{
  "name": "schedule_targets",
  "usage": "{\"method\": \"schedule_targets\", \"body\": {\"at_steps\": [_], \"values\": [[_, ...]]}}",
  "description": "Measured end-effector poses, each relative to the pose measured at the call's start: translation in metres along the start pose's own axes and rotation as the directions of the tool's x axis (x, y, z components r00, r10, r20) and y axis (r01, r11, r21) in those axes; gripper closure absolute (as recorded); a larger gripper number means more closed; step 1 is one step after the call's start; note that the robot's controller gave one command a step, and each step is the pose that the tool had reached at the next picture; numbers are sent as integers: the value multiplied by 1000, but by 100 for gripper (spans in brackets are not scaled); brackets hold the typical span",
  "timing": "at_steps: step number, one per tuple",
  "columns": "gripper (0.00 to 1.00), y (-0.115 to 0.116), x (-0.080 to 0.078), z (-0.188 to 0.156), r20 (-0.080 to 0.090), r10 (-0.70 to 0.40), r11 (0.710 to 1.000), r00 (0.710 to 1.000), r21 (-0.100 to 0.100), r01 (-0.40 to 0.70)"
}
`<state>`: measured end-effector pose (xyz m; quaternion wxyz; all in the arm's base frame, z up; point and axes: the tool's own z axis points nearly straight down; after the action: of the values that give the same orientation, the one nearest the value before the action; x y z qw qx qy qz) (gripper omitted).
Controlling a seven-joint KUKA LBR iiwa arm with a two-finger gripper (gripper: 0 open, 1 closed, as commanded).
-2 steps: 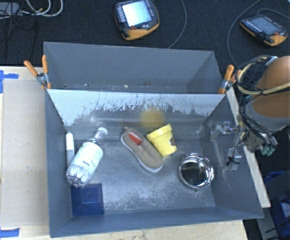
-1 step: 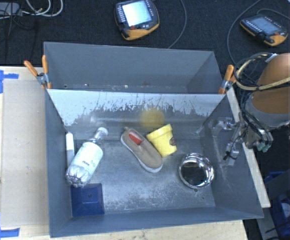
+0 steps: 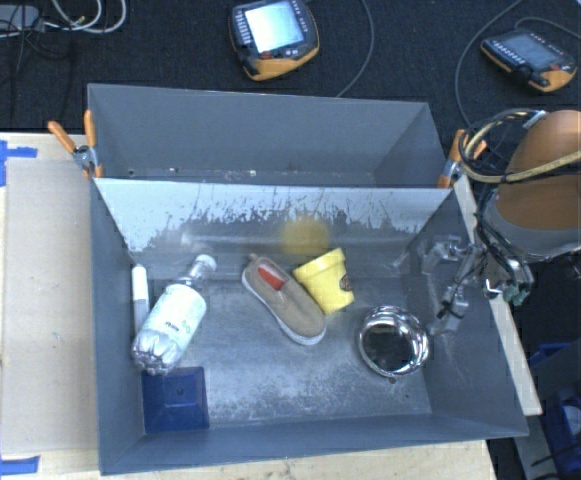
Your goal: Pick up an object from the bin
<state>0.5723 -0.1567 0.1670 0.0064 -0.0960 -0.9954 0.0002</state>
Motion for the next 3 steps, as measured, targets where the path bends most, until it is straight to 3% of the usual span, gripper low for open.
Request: {"method": "schedule_targets", "body": {"at_steps": [1, 2, 3], "values": [[0, 14, 1, 3, 0, 129, 992, 992, -1, -129], [0, 18, 19, 14, -4, -8, 1000, 1000, -2, 8], [0, -11, 75, 56, -11, -155, 988, 988, -4, 155]]}}
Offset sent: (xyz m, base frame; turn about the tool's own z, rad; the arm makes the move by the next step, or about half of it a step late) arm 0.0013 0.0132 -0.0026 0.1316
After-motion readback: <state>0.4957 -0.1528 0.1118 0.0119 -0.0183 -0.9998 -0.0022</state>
